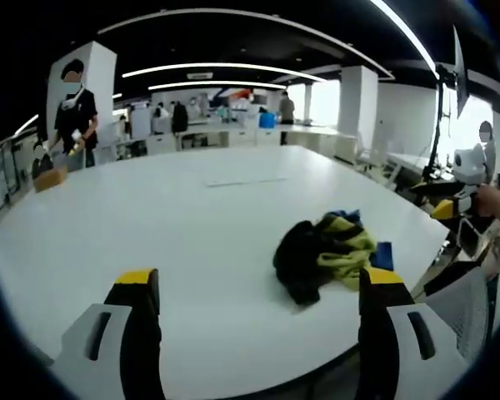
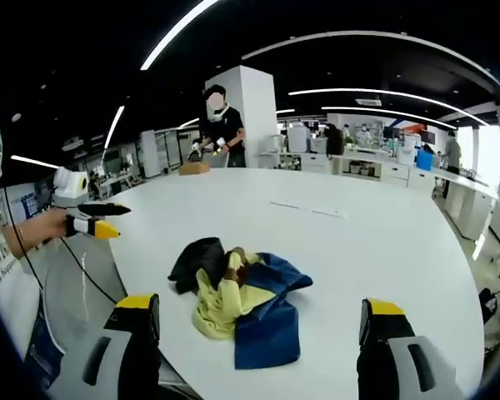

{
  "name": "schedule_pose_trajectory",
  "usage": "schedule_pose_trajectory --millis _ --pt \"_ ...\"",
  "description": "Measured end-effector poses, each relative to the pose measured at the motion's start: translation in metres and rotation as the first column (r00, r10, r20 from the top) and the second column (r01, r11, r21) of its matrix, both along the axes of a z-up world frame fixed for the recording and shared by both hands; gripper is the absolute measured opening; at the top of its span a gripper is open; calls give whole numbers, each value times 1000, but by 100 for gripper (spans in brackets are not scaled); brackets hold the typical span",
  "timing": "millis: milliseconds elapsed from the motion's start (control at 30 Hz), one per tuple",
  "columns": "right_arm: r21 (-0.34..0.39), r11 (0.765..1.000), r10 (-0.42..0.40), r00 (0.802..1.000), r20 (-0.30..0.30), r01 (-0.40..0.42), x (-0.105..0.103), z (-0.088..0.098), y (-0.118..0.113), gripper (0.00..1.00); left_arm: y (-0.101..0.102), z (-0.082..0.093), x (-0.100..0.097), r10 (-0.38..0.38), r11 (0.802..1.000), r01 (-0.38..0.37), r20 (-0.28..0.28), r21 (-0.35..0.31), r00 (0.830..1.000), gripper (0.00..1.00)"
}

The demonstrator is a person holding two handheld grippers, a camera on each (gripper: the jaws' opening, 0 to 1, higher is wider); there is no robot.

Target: Fold the garment on the visible template until the final outline fits inside the template.

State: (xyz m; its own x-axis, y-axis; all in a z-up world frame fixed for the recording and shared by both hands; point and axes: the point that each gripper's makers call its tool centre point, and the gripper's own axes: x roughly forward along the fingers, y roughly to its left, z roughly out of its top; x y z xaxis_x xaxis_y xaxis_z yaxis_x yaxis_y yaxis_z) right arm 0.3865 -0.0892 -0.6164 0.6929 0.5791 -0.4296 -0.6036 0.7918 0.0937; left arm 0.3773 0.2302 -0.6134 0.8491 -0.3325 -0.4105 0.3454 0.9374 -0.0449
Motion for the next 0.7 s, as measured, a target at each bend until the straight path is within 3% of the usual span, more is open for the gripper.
schedule_pose_trajectory --millis 700 --pt "18 1000 4 1000 12 -4 0 2 4 99 0 0 -2 -5 1000 5 1 6 1000 95"
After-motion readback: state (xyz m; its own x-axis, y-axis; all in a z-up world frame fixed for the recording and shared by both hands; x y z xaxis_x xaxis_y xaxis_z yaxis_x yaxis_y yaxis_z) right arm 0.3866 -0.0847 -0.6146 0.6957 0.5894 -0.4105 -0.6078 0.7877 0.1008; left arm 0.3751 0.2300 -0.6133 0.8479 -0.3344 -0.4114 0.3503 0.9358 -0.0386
